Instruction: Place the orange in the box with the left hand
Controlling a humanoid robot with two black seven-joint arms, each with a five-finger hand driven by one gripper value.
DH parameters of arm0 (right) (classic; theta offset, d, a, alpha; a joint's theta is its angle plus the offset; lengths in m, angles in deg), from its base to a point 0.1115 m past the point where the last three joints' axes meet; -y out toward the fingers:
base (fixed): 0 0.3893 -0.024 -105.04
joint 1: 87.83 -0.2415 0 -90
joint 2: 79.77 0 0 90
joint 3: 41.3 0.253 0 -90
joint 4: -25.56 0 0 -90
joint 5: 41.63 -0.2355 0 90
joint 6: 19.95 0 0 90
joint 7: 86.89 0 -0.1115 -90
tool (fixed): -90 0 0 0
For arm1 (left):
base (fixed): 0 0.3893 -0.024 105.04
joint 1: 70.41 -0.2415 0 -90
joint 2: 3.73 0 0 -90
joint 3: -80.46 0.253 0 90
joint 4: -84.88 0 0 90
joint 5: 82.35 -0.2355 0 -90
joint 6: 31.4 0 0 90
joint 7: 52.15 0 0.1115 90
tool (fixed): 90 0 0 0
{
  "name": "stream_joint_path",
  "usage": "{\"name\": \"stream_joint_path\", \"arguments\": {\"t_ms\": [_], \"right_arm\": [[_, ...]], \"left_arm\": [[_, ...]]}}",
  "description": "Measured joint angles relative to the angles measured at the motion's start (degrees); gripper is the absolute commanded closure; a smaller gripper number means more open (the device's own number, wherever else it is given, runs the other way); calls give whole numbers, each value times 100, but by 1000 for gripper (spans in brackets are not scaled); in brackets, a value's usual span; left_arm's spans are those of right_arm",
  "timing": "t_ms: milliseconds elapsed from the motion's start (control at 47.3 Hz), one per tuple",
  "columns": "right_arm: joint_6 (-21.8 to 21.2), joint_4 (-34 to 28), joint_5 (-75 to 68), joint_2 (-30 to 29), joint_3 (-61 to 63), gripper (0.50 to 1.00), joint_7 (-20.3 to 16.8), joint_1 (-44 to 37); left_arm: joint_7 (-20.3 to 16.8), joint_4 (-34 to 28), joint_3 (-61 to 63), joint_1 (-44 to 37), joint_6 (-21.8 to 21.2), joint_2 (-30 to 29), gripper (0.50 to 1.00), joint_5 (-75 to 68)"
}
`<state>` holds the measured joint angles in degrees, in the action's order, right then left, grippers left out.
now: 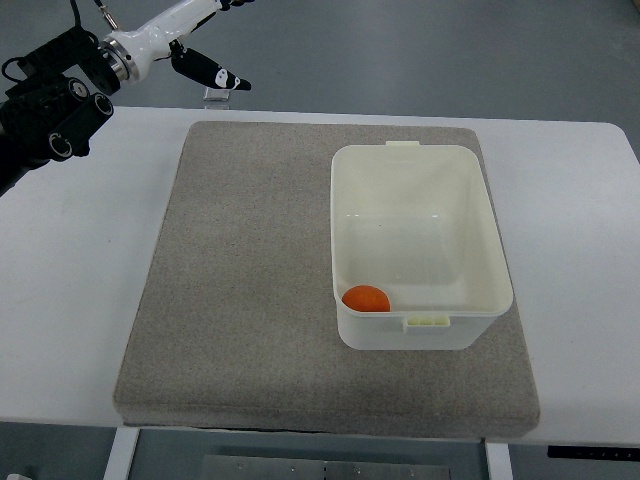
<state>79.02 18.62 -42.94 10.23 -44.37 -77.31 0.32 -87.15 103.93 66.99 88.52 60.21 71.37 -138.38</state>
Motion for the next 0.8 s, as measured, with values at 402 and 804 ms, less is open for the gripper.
{"name": "stream_joint_path", "arguments": {"t_ms": [402,804], "right_arm": [[0,0,0,0,0,574,0,0],[0,0,-1,0,0,574,0,0]], "left_arm": [[342,-303,-66,-352,5,425,561,2121],[481,-330,-88,-711,-81,585,598,4522]]}}
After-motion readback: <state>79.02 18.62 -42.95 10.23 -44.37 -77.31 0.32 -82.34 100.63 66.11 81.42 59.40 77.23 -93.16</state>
